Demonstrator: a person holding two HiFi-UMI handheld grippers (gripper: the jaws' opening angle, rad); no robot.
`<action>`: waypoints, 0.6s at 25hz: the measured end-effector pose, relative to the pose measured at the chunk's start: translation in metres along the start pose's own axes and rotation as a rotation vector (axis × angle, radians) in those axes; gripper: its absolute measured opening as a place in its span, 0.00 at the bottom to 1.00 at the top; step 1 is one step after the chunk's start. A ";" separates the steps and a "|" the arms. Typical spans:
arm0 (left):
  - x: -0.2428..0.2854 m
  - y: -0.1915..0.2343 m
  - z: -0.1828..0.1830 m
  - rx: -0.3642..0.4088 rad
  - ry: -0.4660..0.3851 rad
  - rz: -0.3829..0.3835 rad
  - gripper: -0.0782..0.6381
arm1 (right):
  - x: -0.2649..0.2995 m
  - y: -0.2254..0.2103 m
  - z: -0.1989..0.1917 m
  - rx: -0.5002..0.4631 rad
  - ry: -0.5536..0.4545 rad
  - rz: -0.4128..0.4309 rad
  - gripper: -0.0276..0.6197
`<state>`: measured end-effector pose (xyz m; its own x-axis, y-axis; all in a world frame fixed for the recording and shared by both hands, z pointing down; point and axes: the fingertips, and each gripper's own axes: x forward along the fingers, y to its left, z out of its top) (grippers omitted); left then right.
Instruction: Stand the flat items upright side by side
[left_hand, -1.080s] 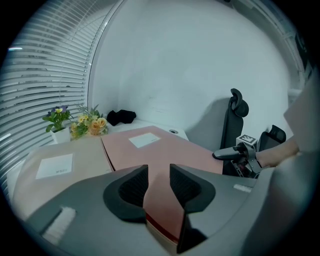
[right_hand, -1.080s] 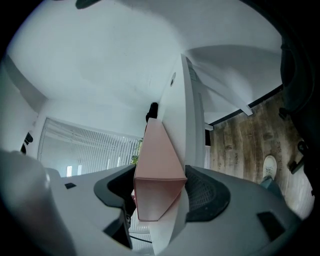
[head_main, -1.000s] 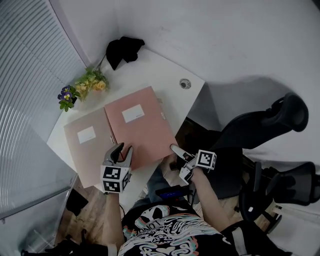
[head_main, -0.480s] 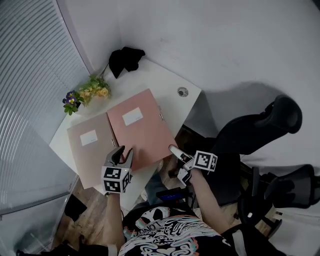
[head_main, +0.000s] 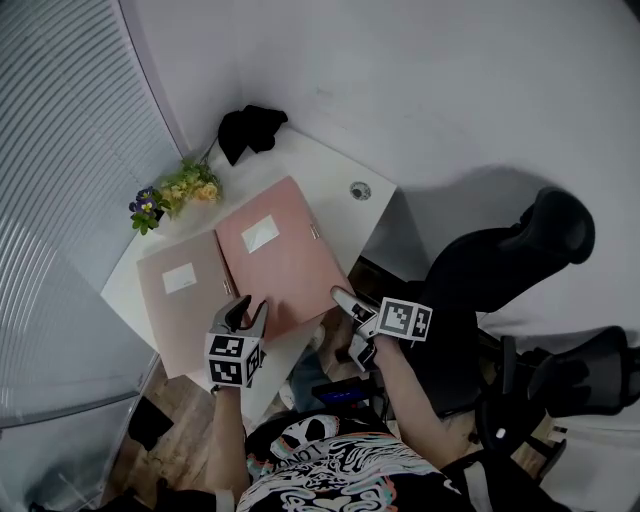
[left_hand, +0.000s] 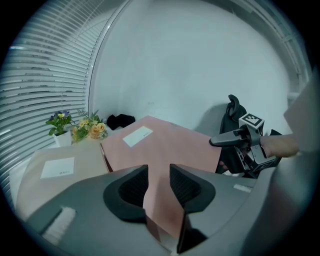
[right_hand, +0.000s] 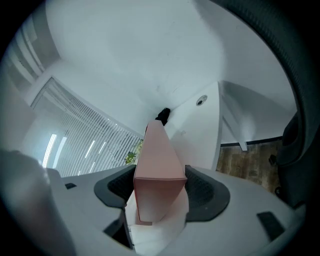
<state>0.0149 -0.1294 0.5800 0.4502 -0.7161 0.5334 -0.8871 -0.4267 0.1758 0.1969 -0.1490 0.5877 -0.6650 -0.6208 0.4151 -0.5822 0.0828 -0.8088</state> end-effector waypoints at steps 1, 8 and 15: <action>-0.001 -0.001 0.001 0.000 -0.002 0.000 0.30 | -0.001 0.003 0.001 -0.012 -0.004 -0.004 0.52; -0.009 -0.001 0.007 -0.006 -0.022 0.001 0.30 | -0.004 0.020 0.008 -0.107 -0.017 -0.041 0.51; -0.017 -0.004 0.013 -0.018 -0.047 -0.004 0.30 | -0.008 0.042 0.012 -0.220 -0.043 -0.077 0.51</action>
<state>0.0126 -0.1227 0.5590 0.4573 -0.7400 0.4932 -0.8870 -0.4196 0.1927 0.1831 -0.1497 0.5455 -0.5965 -0.6644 0.4502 -0.7219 0.1990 -0.6628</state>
